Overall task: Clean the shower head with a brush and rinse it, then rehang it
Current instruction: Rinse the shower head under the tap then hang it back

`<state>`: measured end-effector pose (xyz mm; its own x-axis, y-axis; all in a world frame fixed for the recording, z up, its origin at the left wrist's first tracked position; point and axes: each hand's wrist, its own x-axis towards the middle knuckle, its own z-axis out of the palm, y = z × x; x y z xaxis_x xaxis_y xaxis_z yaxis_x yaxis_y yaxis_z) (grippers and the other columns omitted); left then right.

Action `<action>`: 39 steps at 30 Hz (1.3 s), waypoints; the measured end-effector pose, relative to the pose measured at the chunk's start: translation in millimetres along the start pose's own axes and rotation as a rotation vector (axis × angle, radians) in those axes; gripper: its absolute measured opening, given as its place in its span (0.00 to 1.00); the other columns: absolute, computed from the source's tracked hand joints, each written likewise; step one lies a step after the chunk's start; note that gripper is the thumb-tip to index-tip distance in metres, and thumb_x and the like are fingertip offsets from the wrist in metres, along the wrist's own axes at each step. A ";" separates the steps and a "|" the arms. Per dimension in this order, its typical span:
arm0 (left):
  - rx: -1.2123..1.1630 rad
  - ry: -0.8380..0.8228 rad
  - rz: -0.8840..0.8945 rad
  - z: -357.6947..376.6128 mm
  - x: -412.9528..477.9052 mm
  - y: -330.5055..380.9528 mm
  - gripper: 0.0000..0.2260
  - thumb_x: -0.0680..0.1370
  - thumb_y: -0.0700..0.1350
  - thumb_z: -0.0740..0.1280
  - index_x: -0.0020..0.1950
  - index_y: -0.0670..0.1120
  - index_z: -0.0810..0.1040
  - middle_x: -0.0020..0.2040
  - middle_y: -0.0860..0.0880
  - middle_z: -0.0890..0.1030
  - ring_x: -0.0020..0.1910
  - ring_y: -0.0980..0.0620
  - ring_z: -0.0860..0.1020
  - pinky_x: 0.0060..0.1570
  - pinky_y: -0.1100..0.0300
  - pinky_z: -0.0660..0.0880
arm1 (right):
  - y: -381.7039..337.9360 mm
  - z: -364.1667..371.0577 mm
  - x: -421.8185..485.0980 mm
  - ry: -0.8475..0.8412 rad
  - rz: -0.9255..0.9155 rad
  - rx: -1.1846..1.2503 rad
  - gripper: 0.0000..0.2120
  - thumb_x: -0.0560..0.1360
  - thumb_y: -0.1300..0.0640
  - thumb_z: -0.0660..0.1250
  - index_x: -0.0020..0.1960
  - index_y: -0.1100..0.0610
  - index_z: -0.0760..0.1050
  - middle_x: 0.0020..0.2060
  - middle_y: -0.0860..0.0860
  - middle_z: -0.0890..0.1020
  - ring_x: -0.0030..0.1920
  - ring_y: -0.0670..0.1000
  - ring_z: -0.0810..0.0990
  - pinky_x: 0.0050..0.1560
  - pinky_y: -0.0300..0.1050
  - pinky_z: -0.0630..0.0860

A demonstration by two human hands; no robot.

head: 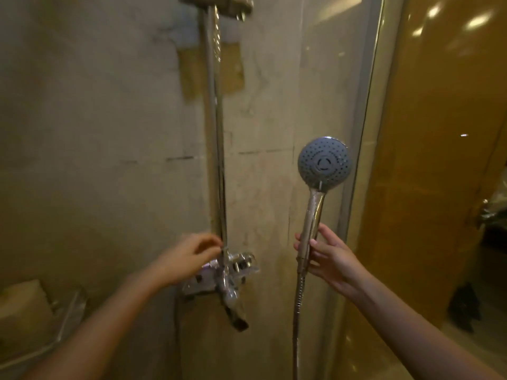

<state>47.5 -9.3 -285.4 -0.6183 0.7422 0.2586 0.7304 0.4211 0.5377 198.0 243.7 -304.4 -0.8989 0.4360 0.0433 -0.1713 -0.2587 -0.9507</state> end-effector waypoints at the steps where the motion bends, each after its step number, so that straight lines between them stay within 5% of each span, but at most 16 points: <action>1: 0.042 0.212 0.086 -19.9 5.4 8.7 0.09 0.76 0.50 0.62 0.54 0.51 0.77 0.48 0.53 0.80 0.48 0.57 0.78 0.53 0.61 0.73 | -11.7 7.7 6.7 -0.002 0.002 0.021 0.17 0.80 0.65 0.58 0.67 0.53 0.69 0.55 0.56 0.82 0.57 0.57 0.79 0.59 0.60 0.72; 3: 0.164 0.494 0.218 -57.6 18.5 25.1 0.16 0.73 0.48 0.61 0.58 0.45 0.77 0.54 0.49 0.79 0.54 0.52 0.76 0.56 0.59 0.70 | -37.1 22.8 18.9 -0.028 -0.004 0.048 0.16 0.80 0.66 0.55 0.65 0.55 0.71 0.53 0.56 0.80 0.54 0.56 0.78 0.56 0.56 0.71; 7: 0.575 0.803 0.260 -124.4 61.1 36.0 0.19 0.74 0.46 0.63 0.65 0.48 0.71 0.69 0.44 0.70 0.67 0.43 0.69 0.64 0.44 0.63 | -91.1 55.1 37.8 -0.097 -0.051 -0.004 0.09 0.81 0.57 0.56 0.58 0.58 0.71 0.45 0.55 0.76 0.42 0.52 0.75 0.45 0.47 0.69; 12: 0.940 0.760 0.103 -183.8 108.9 36.0 0.25 0.78 0.53 0.58 0.74 0.53 0.60 0.79 0.48 0.50 0.77 0.47 0.44 0.70 0.38 0.41 | -166.2 92.6 61.3 -0.097 -0.123 -0.079 0.12 0.81 0.56 0.58 0.64 0.56 0.70 0.42 0.56 0.73 0.43 0.53 0.75 0.51 0.56 0.73; 15: 1.101 0.764 0.074 -185.0 122.9 17.1 0.26 0.77 0.58 0.50 0.74 0.50 0.62 0.78 0.47 0.51 0.75 0.50 0.32 0.69 0.38 0.35 | -211.6 102.5 77.5 -0.147 -0.141 -0.108 0.13 0.80 0.58 0.61 0.63 0.57 0.72 0.45 0.57 0.76 0.48 0.54 0.78 0.55 0.60 0.74; 25: 1.155 0.919 0.165 -178.0 131.6 2.9 0.27 0.77 0.57 0.49 0.74 0.49 0.60 0.77 0.46 0.55 0.77 0.44 0.52 0.69 0.35 0.47 | -308.3 134.3 124.4 -0.120 -0.292 -0.429 0.14 0.78 0.59 0.63 0.63 0.59 0.74 0.52 0.56 0.78 0.55 0.54 0.77 0.42 0.50 0.77; 39: 1.110 0.935 0.172 -177.2 128.6 5.0 0.29 0.77 0.56 0.52 0.76 0.47 0.55 0.78 0.47 0.54 0.77 0.48 0.50 0.72 0.39 0.46 | -363.3 200.0 133.7 0.097 -0.525 -0.393 0.09 0.79 0.57 0.63 0.58 0.59 0.73 0.44 0.52 0.78 0.46 0.50 0.80 0.41 0.47 0.80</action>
<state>-79.8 -4.1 -107.2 -0.1450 0.4043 0.9031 0.3890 0.8625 -0.3236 59.4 223.6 108.2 -0.6924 0.4991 0.5210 -0.4000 0.3355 -0.8529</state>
